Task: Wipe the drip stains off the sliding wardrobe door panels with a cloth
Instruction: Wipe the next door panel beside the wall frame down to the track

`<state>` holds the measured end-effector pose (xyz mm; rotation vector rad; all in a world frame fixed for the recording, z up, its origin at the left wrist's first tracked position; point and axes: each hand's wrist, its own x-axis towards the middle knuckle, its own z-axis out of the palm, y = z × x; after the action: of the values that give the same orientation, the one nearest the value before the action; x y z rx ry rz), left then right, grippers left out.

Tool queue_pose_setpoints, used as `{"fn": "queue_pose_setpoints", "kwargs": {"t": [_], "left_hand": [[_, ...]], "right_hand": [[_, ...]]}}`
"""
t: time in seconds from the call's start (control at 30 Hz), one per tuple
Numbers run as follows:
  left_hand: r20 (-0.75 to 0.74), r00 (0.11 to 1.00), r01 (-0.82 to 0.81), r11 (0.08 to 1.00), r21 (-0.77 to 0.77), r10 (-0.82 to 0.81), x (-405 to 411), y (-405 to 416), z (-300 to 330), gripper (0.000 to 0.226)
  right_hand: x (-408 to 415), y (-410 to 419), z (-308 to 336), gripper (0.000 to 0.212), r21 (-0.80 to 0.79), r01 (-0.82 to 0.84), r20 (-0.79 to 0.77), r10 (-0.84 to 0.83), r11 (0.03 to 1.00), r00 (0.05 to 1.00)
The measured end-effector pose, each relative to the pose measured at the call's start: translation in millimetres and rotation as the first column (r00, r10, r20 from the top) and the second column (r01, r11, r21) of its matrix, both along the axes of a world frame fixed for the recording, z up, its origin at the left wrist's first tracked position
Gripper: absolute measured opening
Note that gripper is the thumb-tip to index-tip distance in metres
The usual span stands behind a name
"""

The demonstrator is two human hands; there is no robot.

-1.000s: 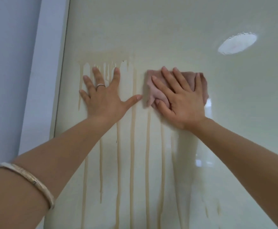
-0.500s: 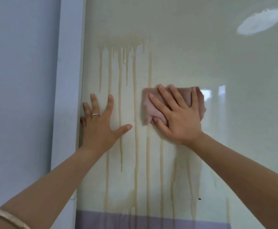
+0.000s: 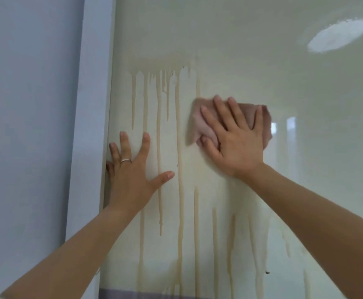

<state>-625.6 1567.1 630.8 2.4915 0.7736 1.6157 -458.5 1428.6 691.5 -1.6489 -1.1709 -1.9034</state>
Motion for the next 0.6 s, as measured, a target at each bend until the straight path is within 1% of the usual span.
{"fn": "queue_pose_setpoints", "kwargs": {"t": [0.03, 0.07, 0.1, 0.13, 0.23, 0.27, 0.33, 0.37, 0.43, 0.5, 0.57, 0.6], "left_hand": [[0.013, 1.0, 0.006, 1.0, 0.005, -0.007, 2.1, 0.9, -0.9, 0.106], [0.019, 1.0, 0.01, 1.0, 0.01, -0.01, 2.8, 1.5, -2.5, 0.106], [0.022, 1.0, 0.01, 1.0, 0.017, -0.01, 3.1, 1.7, -2.9, 0.106], [0.025, 1.0, 0.008, 1.0, 0.023, -0.008, 2.7, 2.0, -2.1, 0.105], [0.026, 1.0, -0.007, 0.999, 0.032, 0.006, -0.1, -0.8, -2.0, 0.098], [0.026, 1.0, -0.011, 0.999, 0.039, 0.01, -0.5, -0.7, -2.4, 0.096], [0.023, 1.0, -0.019, 0.999, 0.047, 0.018, -0.9, -1.5, -2.9, 0.097], [0.02, 1.0, -0.018, 0.999, 0.047, 0.017, -1.0, -1.1, -2.3, 0.099], [0.023, 1.0, -0.008, 1.0, 0.027, 0.007, -0.5, -1.0, -1.4, 0.103], [0.037, 0.999, -0.001, 1.0, 0.011, 0.001, 1.2, -0.5, -2.2, 0.105], [0.039, 0.999, -0.002, 1.0, 0.018, 0.001, 2.6, -0.1, -3.6, 0.106], [0.041, 0.999, -0.006, 1.0, 0.027, 0.005, 2.6, 0.0, -4.3, 0.107]], "right_hand": [[1.0, 2.5, 4.6, 0.06, 0.072, -0.007, -0.047, 0.01, 0.997, 0.999], [-1.1, 7.7, -0.6, 0.059, 0.145, -0.019, -0.061, 0.028, 0.989, 0.998], [-6.1, 14.2, -13.5, 0.059, 0.175, -0.03, -0.067, 0.042, 0.984, 0.997], [-12.3, 21.1, -32.7, 0.059, 0.16, -0.045, -0.052, 0.054, 0.986, 0.997], [-28.4, 30.9, -100.7, 0.061, -0.048, -0.066, 0.021, 0.067, 0.997, 0.998], [-29.6, 28.4, -112.0, 0.061, -0.091, -0.069, 0.041, 0.073, 0.993, 0.997], [-22.9, 18.7, -101.7, 0.061, -0.143, -0.057, 0.093, 0.071, 0.988, 0.993], [-16.8, 14.4, -86.6, 0.061, -0.14, -0.032, 0.111, 0.048, 0.99, 0.993], [-4.1, 4.8, -46.3, 0.06, -0.061, 0.001, 0.074, 0.004, 0.998, 0.997], [-1.1, 3.5, -22.1, 0.059, 0.071, 0.008, -0.023, -0.007, 0.997, 1.0], [-6.9, 11.7, -34.6, 0.059, 0.153, 0.01, -0.091, 0.004, 0.988, 0.996], [-10.6, 16.1, -50.5, 0.059, 0.135, 0.001, -0.107, 0.014, 0.991, 0.994]]}}
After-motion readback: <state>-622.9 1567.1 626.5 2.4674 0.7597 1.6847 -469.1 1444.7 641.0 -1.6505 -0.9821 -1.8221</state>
